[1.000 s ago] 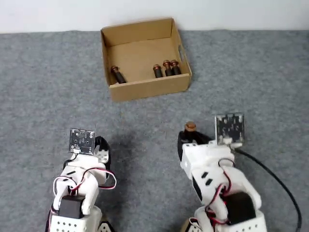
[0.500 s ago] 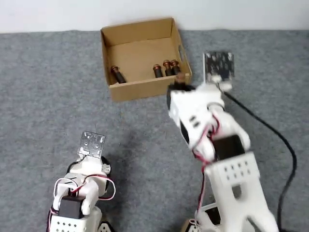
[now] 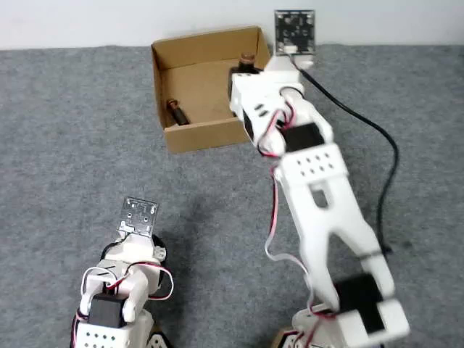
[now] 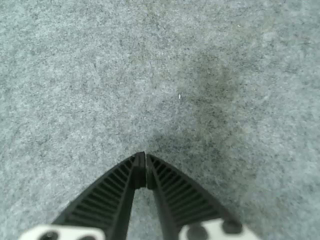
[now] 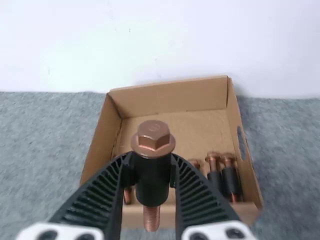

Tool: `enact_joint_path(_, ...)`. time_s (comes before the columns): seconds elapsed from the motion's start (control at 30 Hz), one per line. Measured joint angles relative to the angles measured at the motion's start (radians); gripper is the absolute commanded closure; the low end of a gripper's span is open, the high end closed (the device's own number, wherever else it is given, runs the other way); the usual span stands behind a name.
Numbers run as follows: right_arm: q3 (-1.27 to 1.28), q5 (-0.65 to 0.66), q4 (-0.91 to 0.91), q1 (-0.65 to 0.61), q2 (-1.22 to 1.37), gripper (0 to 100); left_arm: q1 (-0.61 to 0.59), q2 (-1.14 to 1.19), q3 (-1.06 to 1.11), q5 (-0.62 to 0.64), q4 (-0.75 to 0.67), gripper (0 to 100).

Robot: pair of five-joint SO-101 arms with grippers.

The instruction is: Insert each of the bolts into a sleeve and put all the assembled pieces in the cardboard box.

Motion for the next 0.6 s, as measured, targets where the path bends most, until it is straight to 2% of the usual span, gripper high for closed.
enact_joint_path(0.3,-0.157,0.118,-0.227,0.003,0.384,98.5,0.0,0.0,0.0,0.0,0.0,100)
enact_joint_path(0.5,-0.247,0.158,-0.267,0.005,0.591,87.1,0.0,0.0,0.0,0.0,0.0,100)
enact_joint_path(0.6,-0.293,0.163,-0.264,0.003,0.652,86.5,0.0,0.0,0.0,0.0,0.0,100)
